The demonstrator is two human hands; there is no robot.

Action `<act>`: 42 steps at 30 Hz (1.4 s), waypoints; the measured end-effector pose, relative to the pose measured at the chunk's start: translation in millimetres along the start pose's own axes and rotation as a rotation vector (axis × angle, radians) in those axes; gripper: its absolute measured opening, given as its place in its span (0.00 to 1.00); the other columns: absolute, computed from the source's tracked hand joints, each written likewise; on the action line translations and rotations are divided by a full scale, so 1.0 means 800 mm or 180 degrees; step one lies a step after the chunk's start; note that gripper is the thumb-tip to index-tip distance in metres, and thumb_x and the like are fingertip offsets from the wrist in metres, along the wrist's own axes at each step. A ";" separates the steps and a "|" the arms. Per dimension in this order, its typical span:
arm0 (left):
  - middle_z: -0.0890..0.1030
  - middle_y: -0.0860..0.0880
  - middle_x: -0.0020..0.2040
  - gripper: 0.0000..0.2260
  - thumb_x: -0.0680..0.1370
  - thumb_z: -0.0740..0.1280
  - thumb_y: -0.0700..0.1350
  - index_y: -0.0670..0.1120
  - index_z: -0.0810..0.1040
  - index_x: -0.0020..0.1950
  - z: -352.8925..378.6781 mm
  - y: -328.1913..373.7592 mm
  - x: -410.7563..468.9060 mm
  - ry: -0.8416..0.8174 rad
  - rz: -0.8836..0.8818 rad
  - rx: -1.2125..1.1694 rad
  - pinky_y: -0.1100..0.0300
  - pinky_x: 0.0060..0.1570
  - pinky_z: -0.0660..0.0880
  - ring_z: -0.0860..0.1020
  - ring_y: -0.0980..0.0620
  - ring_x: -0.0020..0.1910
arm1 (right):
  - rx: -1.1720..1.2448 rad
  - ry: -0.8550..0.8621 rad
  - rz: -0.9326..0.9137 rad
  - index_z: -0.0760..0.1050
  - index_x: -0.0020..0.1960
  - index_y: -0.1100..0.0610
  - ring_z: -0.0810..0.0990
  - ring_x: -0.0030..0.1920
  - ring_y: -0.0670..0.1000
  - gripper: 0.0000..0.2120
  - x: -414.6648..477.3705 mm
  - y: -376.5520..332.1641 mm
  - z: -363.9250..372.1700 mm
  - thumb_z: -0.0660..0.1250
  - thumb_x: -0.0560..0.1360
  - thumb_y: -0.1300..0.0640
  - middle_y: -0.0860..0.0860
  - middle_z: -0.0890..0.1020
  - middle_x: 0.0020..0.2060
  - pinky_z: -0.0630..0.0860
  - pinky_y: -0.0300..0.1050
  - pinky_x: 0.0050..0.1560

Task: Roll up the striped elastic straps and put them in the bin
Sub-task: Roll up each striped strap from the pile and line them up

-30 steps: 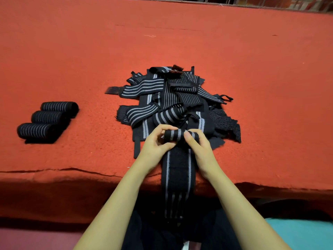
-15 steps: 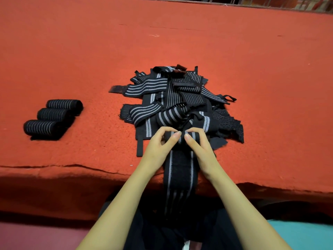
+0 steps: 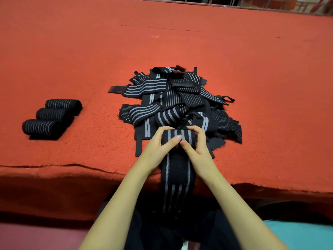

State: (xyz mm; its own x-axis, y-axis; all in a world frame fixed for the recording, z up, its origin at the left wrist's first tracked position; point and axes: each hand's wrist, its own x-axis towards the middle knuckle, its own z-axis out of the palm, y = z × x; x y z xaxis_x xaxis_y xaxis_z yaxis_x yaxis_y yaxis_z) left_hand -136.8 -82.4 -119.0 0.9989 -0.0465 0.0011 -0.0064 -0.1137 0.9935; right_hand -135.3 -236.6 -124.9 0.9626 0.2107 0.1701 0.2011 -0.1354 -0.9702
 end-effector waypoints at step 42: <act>0.81 0.54 0.46 0.13 0.76 0.70 0.42 0.44 0.75 0.59 0.001 0.009 -0.007 -0.0114 -0.0018 -0.0220 0.74 0.38 0.71 0.79 0.67 0.40 | -0.0161 0.0190 -0.0056 0.63 0.65 0.46 0.72 0.64 0.46 0.28 -0.005 0.011 0.003 0.65 0.68 0.41 0.52 0.72 0.63 0.68 0.43 0.67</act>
State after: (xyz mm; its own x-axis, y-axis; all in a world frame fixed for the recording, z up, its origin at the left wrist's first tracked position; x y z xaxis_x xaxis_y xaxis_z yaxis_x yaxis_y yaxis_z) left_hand -142.3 -83.8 -111.9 0.9966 -0.0816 -0.0074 0.0037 -0.0453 0.9990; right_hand -137.5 -236.6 -134.7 0.9677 0.1557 0.1984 0.2254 -0.1814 -0.9572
